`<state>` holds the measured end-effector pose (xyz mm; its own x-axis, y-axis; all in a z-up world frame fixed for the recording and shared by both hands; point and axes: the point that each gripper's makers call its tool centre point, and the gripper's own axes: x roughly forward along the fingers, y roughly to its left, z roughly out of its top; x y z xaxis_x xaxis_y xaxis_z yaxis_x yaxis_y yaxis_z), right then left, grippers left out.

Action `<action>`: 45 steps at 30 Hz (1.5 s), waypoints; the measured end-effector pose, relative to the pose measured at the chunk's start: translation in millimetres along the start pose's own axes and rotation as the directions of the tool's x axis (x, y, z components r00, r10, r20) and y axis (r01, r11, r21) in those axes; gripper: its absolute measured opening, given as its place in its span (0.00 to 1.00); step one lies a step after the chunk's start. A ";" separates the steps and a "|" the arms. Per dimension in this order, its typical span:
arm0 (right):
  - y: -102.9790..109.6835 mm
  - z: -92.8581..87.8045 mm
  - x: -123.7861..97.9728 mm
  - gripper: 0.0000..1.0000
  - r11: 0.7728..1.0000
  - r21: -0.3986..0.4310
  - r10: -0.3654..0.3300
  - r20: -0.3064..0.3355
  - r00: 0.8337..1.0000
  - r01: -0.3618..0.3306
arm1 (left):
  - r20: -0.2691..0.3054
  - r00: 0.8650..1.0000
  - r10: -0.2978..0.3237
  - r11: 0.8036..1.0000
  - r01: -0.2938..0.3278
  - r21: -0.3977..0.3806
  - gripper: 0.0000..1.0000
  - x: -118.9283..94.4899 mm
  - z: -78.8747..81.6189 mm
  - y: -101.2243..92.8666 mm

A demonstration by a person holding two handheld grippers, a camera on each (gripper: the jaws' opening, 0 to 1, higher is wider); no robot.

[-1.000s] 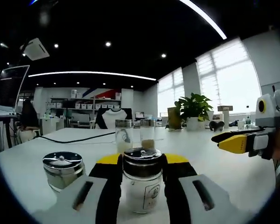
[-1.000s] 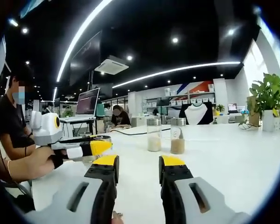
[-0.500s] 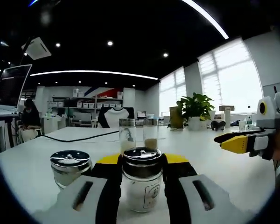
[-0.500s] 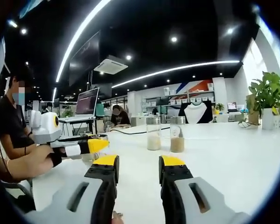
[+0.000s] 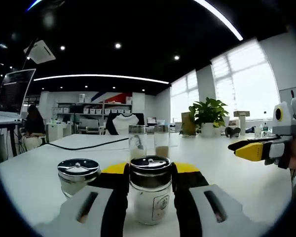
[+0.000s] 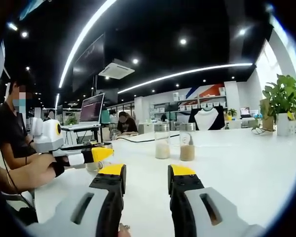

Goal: Rotate the seasoning bottle until the label or dispensing opening points toward the visible target arrow and the bottle remains upright within the marked orientation range

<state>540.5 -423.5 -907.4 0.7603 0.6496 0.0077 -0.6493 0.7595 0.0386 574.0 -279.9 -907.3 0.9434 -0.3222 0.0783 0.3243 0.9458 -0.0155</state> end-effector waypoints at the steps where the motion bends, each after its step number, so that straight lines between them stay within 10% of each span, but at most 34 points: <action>1: 0.0 -0.1 -0.2 0.32 1.000 0.000 0.000 0.000 1.000 0.000 | 0.000 1.000 0.002 1.000 -0.002 0.001 0.36 0.0 -0.1 -0.1; 45: 1.6 3.1 -6.7 0.32 1.000 0.011 0.002 0.002 1.000 -0.002 | -0.080 0.994 -0.070 0.990 0.079 0.114 0.36 3.3 -4.9 -9.2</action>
<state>534.5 -426.7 -904.2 0.7591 0.6509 0.0099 -0.6505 0.7579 0.0497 574.5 -289.8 -911.8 0.9209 -0.3897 -0.0012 0.3877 0.9159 0.1040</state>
